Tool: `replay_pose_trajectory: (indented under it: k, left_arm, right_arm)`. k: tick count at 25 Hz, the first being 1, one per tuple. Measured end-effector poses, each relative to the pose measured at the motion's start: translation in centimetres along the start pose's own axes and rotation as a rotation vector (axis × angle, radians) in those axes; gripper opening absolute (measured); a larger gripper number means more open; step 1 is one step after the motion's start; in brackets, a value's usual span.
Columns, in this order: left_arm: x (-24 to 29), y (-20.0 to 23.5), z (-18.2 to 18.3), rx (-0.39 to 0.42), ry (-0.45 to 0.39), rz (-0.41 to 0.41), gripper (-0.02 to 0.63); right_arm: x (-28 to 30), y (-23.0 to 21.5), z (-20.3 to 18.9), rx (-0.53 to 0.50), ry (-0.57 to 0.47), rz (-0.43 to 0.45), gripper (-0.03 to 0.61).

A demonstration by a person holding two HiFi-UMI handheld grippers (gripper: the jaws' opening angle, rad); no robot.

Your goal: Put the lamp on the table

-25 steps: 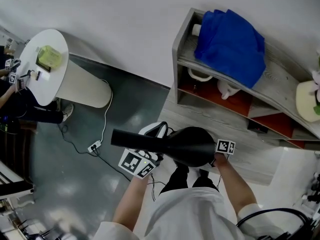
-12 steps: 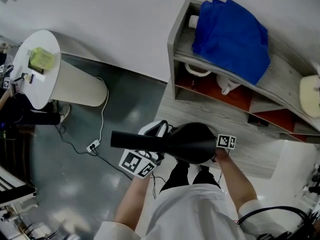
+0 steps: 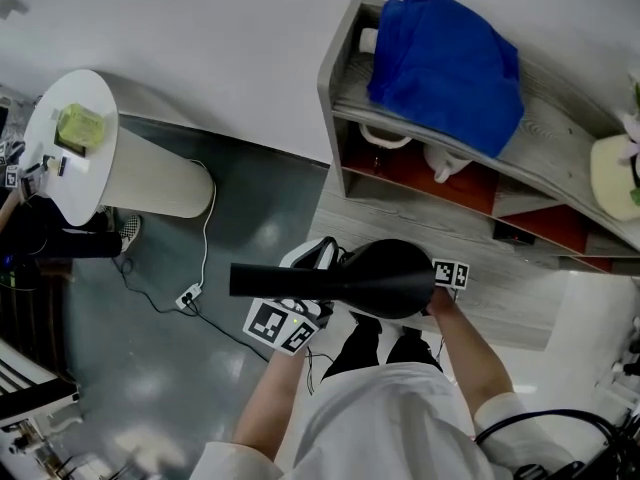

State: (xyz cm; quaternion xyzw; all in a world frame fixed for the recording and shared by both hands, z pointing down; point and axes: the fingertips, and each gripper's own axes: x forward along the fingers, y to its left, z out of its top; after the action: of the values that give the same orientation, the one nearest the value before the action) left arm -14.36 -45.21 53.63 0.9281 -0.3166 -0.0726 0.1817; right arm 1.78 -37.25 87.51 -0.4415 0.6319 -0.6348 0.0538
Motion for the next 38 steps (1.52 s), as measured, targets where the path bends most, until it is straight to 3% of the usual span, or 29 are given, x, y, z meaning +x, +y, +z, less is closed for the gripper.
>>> replay_pose_trajectory:
  k: [3, 11, 29, 38]
  left_arm:
    - [0.2, 0.0, 0.0, 0.0, 0.002, 0.016, 0.009]
    - [1.4, -2.0, -0.8, 0.045, 0.025, 0.006, 0.009]
    - [4.2, -6.0, -3.4, 0.137, 0.113, -0.039, 0.011]
    - [5.3, -8.0, -4.8, 0.195, 0.161, -0.035, 0.011]
  right_arm:
    - [-1.0, -1.0, 1.1, -0.003, -0.045, -0.048, 0.156]
    - [-6.7, -2.2, 2.4, -0.053, -0.113, -0.131, 0.158]
    - [-15.8, 2.2, 1.4, -0.102, -0.159, -0.07, 0.156]
    - [-18.3, 2.9, 1.2, -0.138, -0.131, -0.025, 0.156]
